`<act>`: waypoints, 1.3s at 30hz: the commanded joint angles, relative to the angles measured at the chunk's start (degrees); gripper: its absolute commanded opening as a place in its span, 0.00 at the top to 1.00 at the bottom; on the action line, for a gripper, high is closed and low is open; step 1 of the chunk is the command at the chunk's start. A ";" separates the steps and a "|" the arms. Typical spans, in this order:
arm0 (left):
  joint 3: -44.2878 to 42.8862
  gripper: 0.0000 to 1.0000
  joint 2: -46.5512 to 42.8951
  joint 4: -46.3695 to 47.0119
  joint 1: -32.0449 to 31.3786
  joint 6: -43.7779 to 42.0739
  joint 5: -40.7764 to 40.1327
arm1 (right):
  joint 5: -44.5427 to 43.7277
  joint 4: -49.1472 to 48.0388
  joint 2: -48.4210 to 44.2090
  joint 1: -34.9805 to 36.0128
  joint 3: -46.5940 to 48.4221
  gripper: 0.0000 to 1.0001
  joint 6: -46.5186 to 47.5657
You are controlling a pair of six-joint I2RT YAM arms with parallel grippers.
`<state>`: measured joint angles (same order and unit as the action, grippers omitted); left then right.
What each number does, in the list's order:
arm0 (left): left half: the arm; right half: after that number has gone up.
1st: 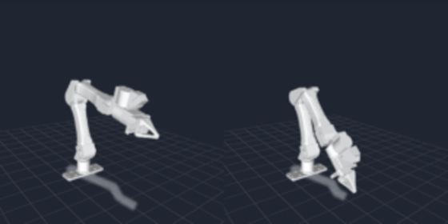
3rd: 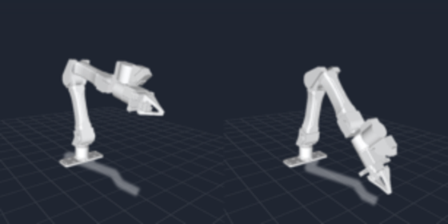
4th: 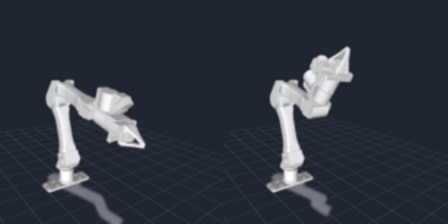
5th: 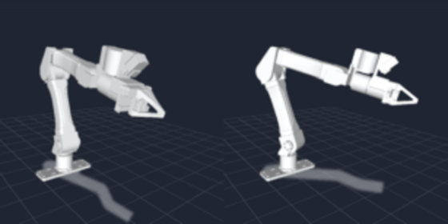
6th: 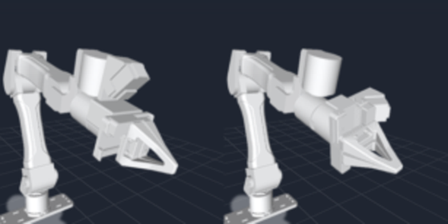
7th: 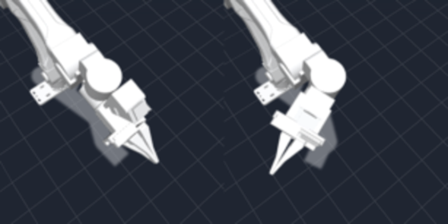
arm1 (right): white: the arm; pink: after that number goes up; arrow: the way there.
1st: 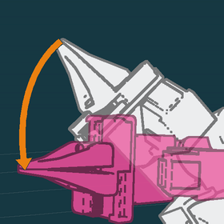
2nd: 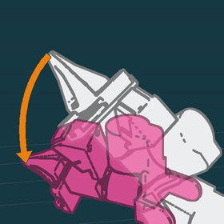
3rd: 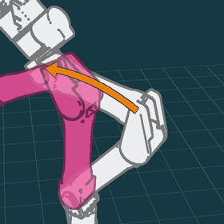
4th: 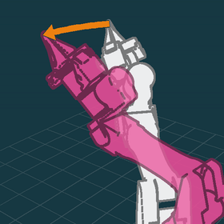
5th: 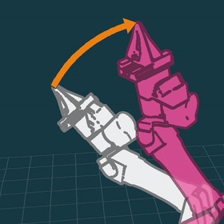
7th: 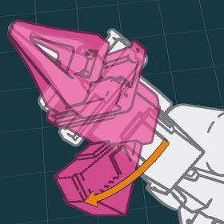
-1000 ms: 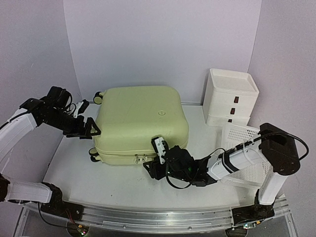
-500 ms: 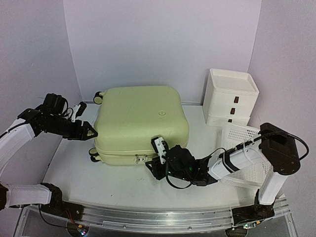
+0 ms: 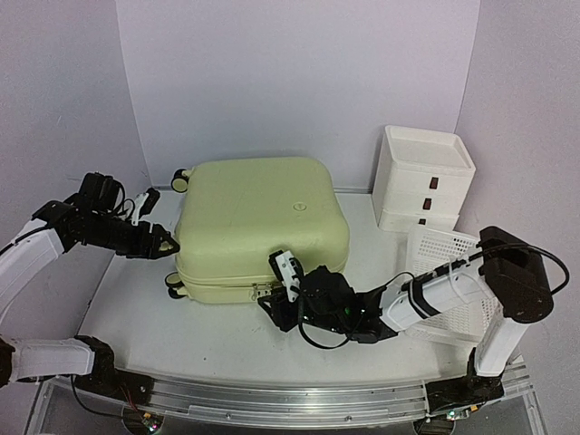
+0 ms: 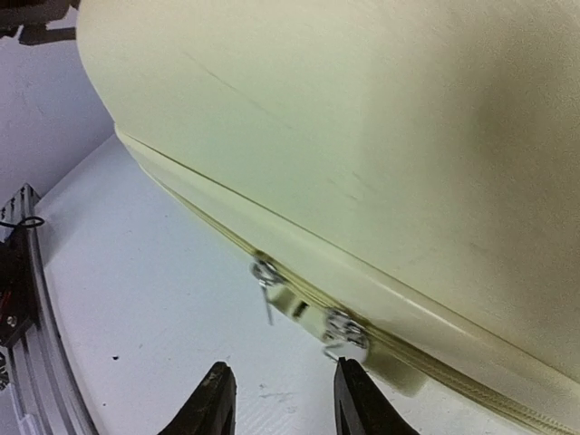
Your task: Open, take out, and arrange the luggage
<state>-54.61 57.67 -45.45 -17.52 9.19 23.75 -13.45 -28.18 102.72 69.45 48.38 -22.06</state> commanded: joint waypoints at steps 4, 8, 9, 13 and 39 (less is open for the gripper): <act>1.01 0.34 -0.44 1.46 -1.67 -0.40 10.65 | -2.98 -3.03 -4.73 0.43 1.20 0.55 0.14; 1.21 0.35 -0.69 1.57 -1.70 -0.40 10.41 | -7.03 -3.19 -4.99 0.43 -0.11 0.55 -1.42; 1.23 0.35 -0.71 1.64 -1.65 -0.40 10.36 | -8.18 -3.19 -5.31 0.42 -0.91 0.55 -2.17; 1.23 0.36 -0.89 1.57 -1.64 -0.40 10.41 | -9.72 -3.12 -7.43 0.43 -4.00 0.55 -3.69; 1.47 0.38 -0.81 1.94 -1.64 -0.49 11.06 | -8.73 -4.42 -1.33 -0.81 -1.79 0.56 -6.44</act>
<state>-53.74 57.01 -45.47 -17.74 9.21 28.91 -22.33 -30.57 99.48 69.04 44.14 -27.44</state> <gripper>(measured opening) 0.622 0.457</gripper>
